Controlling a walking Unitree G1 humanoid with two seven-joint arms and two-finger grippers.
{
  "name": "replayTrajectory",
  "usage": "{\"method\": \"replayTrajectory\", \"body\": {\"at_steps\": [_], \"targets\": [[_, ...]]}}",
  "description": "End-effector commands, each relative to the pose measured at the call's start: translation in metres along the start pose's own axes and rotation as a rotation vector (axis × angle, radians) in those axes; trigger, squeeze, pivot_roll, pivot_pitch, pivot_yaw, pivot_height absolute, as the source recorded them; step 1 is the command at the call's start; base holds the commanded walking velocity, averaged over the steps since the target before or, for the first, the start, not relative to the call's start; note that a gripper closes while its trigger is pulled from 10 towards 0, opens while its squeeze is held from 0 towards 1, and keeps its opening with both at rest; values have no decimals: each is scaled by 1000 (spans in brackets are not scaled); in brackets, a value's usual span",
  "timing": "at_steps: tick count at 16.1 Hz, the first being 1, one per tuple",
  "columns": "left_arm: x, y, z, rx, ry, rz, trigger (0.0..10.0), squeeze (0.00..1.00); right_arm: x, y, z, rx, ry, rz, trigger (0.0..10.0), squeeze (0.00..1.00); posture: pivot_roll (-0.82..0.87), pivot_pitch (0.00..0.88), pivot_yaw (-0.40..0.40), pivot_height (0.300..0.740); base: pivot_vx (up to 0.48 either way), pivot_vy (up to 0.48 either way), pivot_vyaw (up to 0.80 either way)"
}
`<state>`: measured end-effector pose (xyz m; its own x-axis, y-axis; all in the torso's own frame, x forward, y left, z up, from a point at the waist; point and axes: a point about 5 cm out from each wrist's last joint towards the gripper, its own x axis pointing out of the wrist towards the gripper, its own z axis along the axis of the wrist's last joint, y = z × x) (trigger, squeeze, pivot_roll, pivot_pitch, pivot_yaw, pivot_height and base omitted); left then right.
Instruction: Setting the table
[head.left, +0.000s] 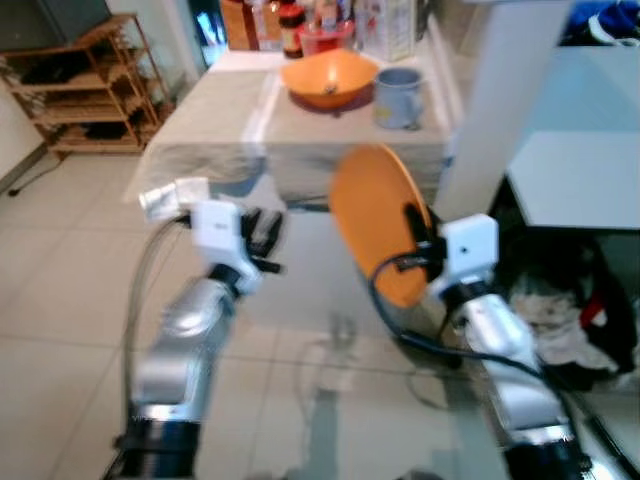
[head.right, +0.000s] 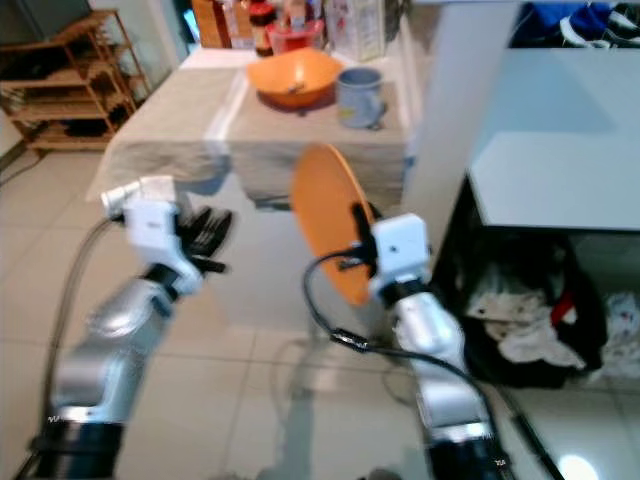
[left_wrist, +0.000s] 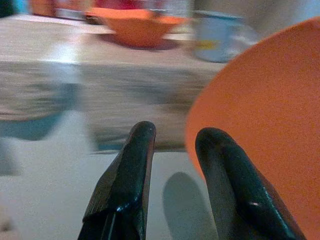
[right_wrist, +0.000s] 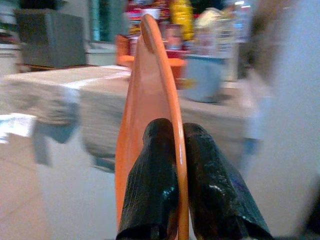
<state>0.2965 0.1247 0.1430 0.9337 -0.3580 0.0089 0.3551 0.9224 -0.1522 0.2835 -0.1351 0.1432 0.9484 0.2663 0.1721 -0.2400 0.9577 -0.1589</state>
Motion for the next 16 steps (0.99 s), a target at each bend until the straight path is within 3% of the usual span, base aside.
{"method": "replayTrajectory", "body": {"at_steps": [1,4,16], "targets": [[0,6,6,23,-15,16,10000,0,6,2,14,6,-73,-2,0,0,-145,0,96,735,0,-480,0],[2,5,7,21,-20,10,10000,0,5,2,16,-1,-79,2,0,0,-149,0,97,735,0,-480,-683],[6,1,6,45,-18,18,10000,0,6,2,18,-4,-97,30,0,0,-157,0,101,735,0,-478,0]]}}
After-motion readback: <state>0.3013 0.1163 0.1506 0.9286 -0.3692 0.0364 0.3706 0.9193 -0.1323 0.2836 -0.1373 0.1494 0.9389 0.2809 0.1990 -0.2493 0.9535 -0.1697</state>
